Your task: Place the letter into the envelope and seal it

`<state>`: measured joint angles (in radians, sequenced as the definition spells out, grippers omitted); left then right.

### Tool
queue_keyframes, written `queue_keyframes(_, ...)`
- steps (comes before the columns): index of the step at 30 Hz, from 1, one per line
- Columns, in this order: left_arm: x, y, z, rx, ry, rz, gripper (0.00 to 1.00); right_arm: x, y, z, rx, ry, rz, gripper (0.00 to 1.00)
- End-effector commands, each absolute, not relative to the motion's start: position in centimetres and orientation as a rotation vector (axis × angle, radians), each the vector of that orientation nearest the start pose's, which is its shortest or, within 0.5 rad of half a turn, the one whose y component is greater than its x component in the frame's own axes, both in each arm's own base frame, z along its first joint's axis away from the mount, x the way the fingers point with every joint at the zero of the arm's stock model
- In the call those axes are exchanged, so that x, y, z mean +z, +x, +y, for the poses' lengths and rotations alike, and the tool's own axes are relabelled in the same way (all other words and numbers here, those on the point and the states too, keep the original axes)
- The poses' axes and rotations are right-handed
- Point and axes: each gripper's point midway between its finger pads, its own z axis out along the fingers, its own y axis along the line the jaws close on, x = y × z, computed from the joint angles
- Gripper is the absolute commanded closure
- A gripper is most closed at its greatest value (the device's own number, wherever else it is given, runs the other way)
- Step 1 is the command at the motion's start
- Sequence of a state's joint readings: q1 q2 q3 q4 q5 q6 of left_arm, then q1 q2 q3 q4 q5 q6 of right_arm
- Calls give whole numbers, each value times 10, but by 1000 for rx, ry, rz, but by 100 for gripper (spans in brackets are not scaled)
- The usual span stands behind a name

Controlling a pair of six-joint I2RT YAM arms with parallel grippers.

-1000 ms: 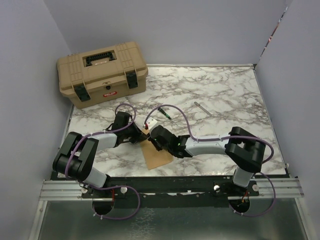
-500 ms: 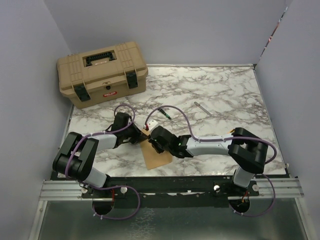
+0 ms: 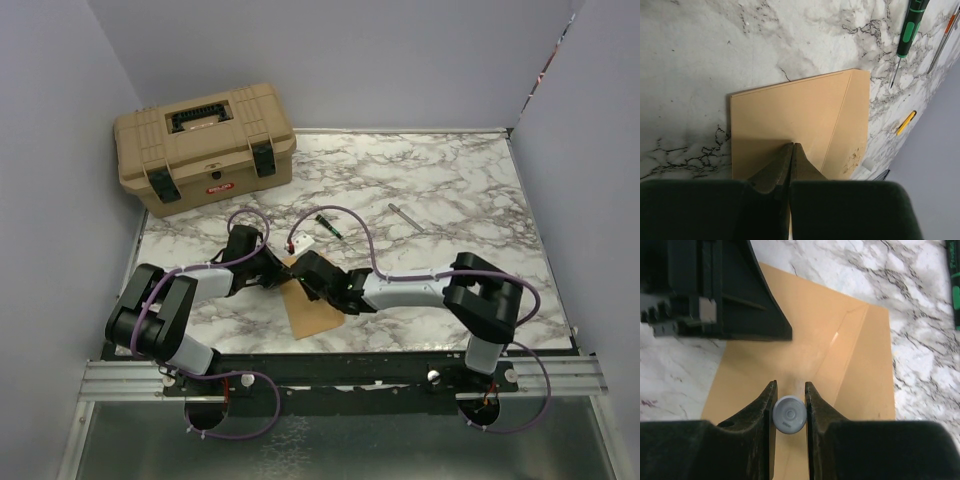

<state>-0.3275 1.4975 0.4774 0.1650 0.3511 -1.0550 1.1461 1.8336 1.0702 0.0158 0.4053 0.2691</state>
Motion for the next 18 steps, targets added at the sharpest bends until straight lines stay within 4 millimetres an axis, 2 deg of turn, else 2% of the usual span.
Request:
queue_keyframes(1,-45,215,-151,-652,-925,2747,100,35,222,363,280,-836,2141,100)
queue_keyframes(6,-43,220,-156,-688,-942,2740,100,36,210,361,358,-859,2078,100)
queue_keyframes(8,-43,221,-156,-690,-947,2740,100,35,212,361,358,-841,2065,100)
queue_keyframes(10,-44,220,-156,-689,-951,2743,100,43,218,367,357,-816,2044,100)
queue_keyframes(16,-43,218,-157,-702,-946,2749,100,112,236,390,422,-726,1919,100)
queue_keyframes(18,-42,218,-158,-711,-949,2748,100,125,238,394,439,-715,1891,100)
